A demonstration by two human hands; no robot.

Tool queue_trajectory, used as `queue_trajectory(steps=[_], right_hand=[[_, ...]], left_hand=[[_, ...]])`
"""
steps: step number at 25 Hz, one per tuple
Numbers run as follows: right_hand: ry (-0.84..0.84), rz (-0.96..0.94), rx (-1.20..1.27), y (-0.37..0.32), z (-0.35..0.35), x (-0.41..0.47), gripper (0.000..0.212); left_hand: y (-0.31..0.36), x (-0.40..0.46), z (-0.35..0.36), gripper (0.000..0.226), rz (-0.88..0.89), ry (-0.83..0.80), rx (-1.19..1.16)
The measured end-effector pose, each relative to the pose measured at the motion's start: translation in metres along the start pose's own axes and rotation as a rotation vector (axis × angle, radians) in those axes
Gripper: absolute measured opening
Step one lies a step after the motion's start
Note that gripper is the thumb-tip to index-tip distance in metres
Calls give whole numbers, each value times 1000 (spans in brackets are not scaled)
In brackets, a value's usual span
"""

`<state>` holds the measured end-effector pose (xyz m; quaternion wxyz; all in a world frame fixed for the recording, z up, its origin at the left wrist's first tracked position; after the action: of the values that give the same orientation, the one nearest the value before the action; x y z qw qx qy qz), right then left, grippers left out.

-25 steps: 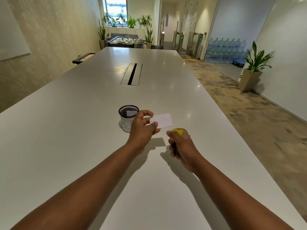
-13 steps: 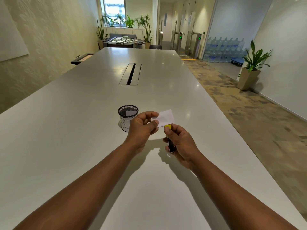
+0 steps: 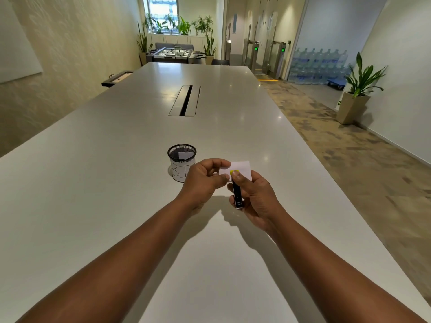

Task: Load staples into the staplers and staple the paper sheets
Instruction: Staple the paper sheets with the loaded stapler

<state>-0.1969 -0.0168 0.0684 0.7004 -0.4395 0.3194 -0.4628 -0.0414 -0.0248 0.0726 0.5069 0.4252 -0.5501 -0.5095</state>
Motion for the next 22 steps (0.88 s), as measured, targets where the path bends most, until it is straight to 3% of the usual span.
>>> queue_trajectory(steps=[5, 16, 22], right_hand=[[40, 3, -14, -2, -3, 5, 28], [67, -14, -90, -1, 0, 10, 35], [124, -80, -169, 0, 1, 12, 20]], left_hand=[[5, 0, 0, 30, -3, 24, 35], [2, -3, 0, 29, 23, 38, -16], [-1, -5, 2, 30, 47, 22, -72]])
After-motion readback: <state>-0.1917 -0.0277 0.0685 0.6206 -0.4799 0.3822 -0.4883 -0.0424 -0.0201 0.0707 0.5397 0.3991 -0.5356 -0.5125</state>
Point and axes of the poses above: each hand's wrist, its own x-axis towards the middle knuckle, its own z-axis out of the palm, y = z × x, the point moved 1 cm from there along x, towards the middle knuckle, and after that the axes turned 10 degrees about -y, right-handed, at the moved point
